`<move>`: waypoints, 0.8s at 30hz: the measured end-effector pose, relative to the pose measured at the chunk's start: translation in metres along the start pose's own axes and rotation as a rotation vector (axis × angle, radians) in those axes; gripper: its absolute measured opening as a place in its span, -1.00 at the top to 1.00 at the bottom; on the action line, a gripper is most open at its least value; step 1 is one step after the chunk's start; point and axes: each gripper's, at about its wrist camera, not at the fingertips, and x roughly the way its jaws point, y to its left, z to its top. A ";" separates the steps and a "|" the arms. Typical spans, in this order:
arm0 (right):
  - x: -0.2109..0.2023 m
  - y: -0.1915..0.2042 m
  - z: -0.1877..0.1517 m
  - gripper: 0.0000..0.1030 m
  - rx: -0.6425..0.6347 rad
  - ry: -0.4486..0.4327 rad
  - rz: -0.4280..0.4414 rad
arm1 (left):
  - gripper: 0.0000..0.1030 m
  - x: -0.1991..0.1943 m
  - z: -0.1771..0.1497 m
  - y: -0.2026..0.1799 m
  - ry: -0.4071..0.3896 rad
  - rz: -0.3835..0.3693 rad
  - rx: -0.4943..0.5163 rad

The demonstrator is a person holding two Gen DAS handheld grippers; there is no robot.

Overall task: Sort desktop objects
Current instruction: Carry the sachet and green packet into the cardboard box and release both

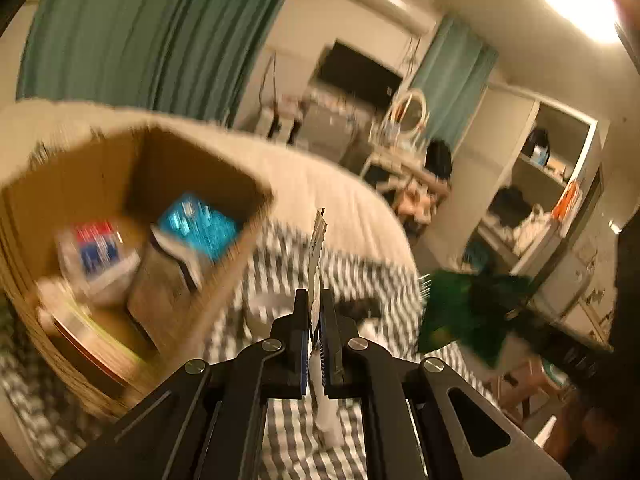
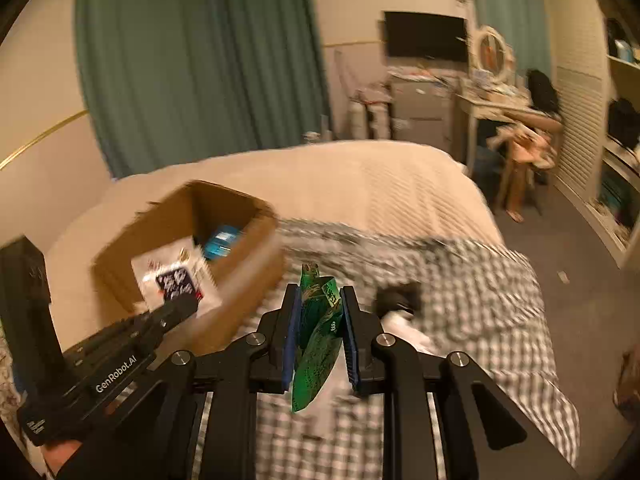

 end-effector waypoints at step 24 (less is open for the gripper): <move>0.080 0.074 0.038 -0.24 0.091 0.027 0.194 | -0.65 -0.007 0.026 0.106 -0.098 0.304 -0.129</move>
